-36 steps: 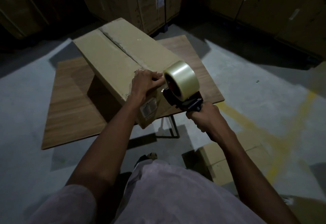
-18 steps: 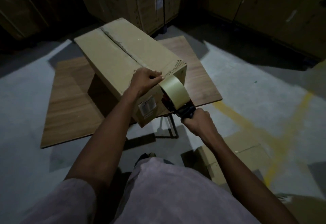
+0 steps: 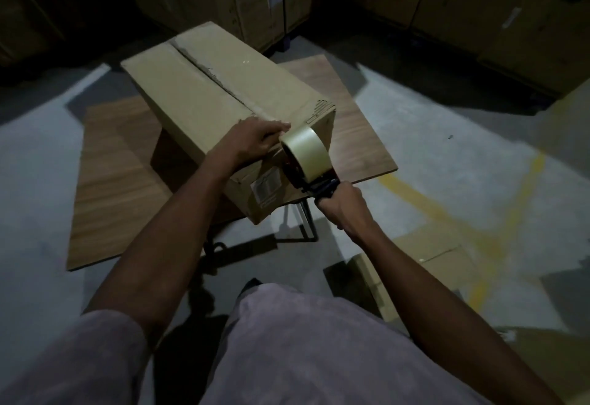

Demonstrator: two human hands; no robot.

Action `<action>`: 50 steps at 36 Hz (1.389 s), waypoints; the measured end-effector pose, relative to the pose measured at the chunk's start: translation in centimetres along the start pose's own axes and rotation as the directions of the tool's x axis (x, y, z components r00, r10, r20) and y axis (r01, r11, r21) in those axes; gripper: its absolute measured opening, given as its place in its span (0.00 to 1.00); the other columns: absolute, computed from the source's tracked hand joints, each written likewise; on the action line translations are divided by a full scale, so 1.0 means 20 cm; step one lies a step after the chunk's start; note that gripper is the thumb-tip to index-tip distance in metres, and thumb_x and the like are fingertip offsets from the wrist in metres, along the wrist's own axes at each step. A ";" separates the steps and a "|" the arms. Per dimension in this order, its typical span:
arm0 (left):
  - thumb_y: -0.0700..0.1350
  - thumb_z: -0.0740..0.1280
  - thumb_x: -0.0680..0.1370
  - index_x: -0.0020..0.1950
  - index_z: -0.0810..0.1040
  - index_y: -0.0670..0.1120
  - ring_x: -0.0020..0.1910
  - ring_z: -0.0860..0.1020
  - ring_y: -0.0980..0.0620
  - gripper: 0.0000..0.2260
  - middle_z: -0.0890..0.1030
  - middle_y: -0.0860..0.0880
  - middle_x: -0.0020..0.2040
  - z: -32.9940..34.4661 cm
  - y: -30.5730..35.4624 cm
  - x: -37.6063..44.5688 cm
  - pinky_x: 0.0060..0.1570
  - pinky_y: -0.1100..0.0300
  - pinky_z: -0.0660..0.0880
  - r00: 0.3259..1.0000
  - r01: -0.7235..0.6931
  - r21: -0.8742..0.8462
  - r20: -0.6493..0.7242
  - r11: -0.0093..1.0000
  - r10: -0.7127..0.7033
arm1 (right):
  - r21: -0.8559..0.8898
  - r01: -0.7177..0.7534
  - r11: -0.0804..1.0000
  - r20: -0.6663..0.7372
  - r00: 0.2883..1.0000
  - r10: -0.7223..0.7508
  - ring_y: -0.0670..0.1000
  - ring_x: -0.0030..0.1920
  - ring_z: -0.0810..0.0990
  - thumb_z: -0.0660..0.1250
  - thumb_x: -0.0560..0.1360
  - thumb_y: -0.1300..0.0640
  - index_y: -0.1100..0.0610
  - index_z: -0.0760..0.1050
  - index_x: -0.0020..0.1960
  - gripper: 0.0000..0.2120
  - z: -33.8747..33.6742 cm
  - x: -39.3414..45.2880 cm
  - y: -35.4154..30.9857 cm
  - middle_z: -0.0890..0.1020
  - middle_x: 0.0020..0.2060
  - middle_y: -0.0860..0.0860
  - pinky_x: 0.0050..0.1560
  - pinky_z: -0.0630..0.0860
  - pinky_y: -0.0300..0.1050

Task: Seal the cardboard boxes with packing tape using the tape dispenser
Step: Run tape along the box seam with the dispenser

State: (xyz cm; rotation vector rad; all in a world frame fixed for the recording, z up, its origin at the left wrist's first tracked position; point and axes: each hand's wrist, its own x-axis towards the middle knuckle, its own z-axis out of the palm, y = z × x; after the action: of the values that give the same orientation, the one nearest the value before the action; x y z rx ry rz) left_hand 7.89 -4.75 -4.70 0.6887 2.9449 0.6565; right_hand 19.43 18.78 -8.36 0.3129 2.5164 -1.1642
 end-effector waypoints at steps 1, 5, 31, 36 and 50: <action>0.46 0.63 0.84 0.75 0.74 0.53 0.68 0.75 0.42 0.19 0.76 0.51 0.72 0.00 -0.02 0.00 0.67 0.44 0.72 0.999 0.007 0.034 0.034 0.999 -0.008 | 0.009 0.001 1.000 -0.004 1.000 -0.001 0.55 0.33 0.75 0.69 0.68 0.50 0.53 0.70 0.39 0.10 0.01 0.00 0.00 0.77 0.35 0.53 0.33 0.71 0.45; 0.51 0.59 0.83 0.78 0.68 0.57 0.75 0.67 0.38 0.22 0.70 0.51 0.77 0.04 -0.05 -0.03 0.70 0.38 0.68 0.997 0.039 0.034 0.070 0.999 -0.041 | 0.008 -0.029 1.000 -0.015 0.999 0.029 0.56 0.33 0.73 0.69 0.72 0.55 0.56 0.72 0.42 0.08 0.03 0.00 0.00 0.77 0.36 0.55 0.35 0.71 0.47; 0.46 0.60 0.85 0.68 0.80 0.50 0.72 0.72 0.51 0.15 0.78 0.49 0.70 0.09 0.01 -0.11 0.77 0.46 0.57 0.925 0.217 -0.169 -0.279 0.962 -0.257 | 0.622 -0.215 0.753 -0.244 0.861 0.447 0.48 0.21 0.65 0.69 0.77 0.62 0.57 0.66 0.42 0.11 0.26 -0.03 0.04 0.70 0.29 0.54 0.24 0.63 0.40; 0.48 0.56 0.86 0.70 0.78 0.50 0.72 0.72 0.50 0.17 0.78 0.48 0.70 0.12 0.04 -0.09 0.78 0.46 0.55 0.862 0.394 -0.100 -0.304 0.914 -0.405 | 0.664 -0.153 0.732 -0.278 0.858 0.432 0.51 0.24 0.68 0.69 0.78 0.57 0.57 0.69 0.42 0.11 0.24 0.07 -0.05 0.72 0.30 0.54 0.26 0.65 0.42; 0.50 0.53 0.87 0.73 0.74 0.50 0.74 0.70 0.49 0.17 0.75 0.49 0.73 0.12 0.11 0.16 0.77 0.42 0.52 0.765 0.568 -0.036 -0.345 0.822 -0.544 | 0.444 -0.169 0.880 -0.349 0.872 0.344 0.64 0.58 0.81 0.64 0.78 0.62 0.60 0.80 0.63 0.14 0.18 0.62 -0.25 0.83 0.59 0.61 0.52 0.76 0.51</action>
State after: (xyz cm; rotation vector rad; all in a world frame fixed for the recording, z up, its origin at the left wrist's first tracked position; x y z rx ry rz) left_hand 6.31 -0.59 -5.88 -0.3622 3.2311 0.6555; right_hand 7.16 13.58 -12.07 1.0882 2.4316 -1.6322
